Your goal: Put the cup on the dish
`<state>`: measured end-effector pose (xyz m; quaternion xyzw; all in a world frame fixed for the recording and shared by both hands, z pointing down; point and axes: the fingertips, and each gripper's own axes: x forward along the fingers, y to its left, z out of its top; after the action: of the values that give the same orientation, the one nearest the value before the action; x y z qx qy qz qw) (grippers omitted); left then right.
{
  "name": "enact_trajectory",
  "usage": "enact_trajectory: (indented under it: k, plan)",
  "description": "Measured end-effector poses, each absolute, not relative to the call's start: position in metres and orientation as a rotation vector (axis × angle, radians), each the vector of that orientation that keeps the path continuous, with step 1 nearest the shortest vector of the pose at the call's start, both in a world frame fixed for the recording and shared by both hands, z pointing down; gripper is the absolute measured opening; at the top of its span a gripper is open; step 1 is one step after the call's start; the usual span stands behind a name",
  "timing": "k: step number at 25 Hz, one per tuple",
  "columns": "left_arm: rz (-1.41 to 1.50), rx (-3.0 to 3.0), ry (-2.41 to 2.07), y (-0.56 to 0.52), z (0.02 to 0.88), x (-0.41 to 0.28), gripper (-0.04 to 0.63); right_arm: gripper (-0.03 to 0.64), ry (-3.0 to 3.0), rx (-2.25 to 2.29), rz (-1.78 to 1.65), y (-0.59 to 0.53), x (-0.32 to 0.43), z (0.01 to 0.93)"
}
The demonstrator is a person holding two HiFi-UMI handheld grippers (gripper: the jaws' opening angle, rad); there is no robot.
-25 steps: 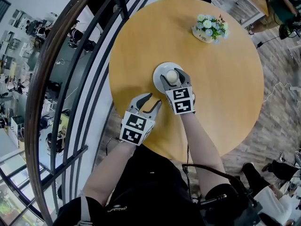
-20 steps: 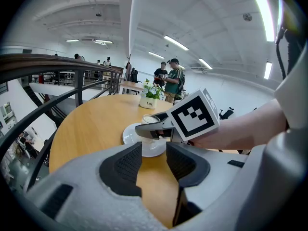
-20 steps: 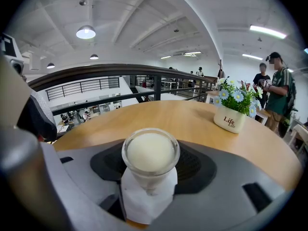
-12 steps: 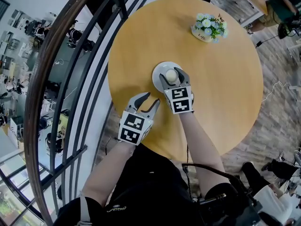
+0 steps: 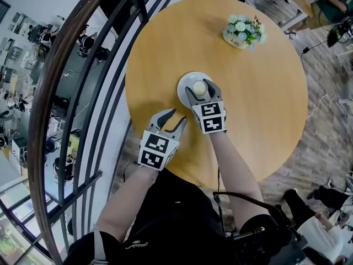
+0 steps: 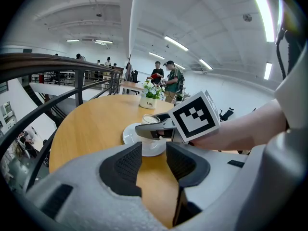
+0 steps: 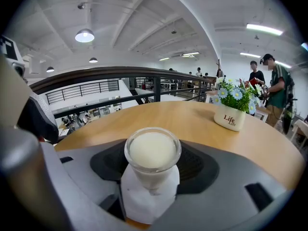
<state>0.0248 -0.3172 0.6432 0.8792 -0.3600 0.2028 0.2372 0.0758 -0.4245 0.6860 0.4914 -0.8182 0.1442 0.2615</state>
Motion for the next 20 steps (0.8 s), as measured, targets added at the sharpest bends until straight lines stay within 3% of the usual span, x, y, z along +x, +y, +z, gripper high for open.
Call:
enact_trajectory:
  k: [20]
  plan:
    - [0.57, 2.429, -0.985, -0.3102, 0.6404, 0.028, 0.163, 0.29, -2.22, 1.32, 0.427, -0.4145, 0.0808, 0.692]
